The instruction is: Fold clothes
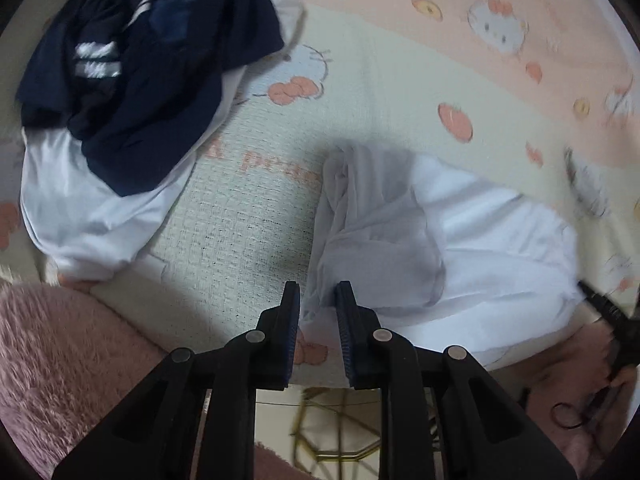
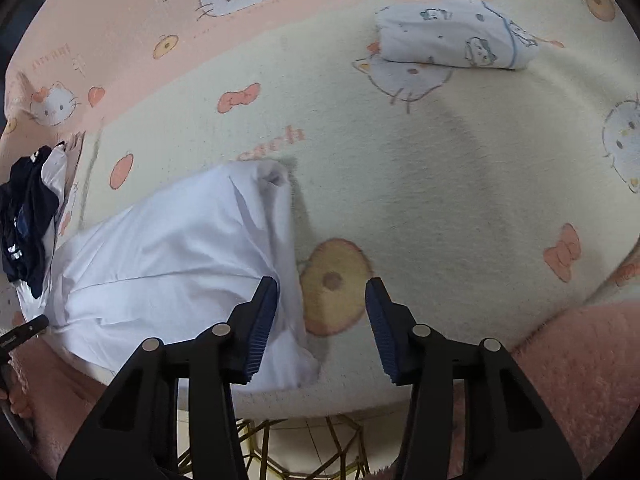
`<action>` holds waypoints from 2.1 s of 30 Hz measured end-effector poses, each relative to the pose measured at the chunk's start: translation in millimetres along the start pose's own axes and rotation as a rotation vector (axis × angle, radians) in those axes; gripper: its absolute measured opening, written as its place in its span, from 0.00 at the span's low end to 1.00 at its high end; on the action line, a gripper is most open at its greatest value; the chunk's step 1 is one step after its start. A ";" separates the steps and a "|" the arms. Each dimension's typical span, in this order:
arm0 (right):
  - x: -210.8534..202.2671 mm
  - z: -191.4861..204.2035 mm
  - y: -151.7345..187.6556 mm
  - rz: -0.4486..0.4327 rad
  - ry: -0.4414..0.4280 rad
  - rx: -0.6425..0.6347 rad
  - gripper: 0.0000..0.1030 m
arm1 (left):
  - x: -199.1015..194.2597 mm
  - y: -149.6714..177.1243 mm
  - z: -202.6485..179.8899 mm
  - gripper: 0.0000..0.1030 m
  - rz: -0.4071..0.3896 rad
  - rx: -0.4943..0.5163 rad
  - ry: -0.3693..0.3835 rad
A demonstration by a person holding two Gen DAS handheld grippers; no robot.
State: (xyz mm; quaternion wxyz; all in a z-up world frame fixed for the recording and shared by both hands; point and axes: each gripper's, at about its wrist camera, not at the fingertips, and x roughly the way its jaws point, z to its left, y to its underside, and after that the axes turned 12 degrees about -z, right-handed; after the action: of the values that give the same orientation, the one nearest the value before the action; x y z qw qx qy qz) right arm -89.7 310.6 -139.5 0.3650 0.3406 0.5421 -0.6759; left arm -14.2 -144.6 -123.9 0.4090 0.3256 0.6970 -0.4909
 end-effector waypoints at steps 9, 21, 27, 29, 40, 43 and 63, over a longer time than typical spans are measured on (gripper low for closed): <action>11.4 -4.0 -10.2 -0.001 -0.055 0.036 0.53 | 20.1 -0.9 -7.5 0.22 0.018 -0.087 0.179; -14.0 -21.7 -4.3 -0.043 -0.102 0.120 0.55 | 27.2 1.4 26.4 0.29 0.051 -0.281 0.258; 8.2 -16.1 5.1 0.082 -0.136 0.110 0.55 | 31.5 6.4 36.7 0.35 0.084 -0.352 0.258; 9.8 -6.5 7.2 0.097 -0.174 0.072 0.55 | 33.8 5.7 29.1 0.39 0.089 -0.306 0.228; 4.7 3.8 11.4 0.073 -0.270 0.051 0.32 | 21.1 -3.1 16.3 0.30 -0.009 -0.238 0.339; 10.5 5.6 12.5 0.103 -0.265 0.052 0.33 | 31.5 -2.1 13.2 0.30 0.045 -0.247 0.359; -17.4 37.4 11.8 -0.031 -0.123 -0.092 0.19 | -2.4 -10.1 16.1 0.08 -0.077 -0.171 0.321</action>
State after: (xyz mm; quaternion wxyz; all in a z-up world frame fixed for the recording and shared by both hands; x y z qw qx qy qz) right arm -73.2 274.3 -123.7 0.4023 0.2727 0.5542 -0.6757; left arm -17.7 -163.1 -120.5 0.2998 0.3368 0.8044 -0.3868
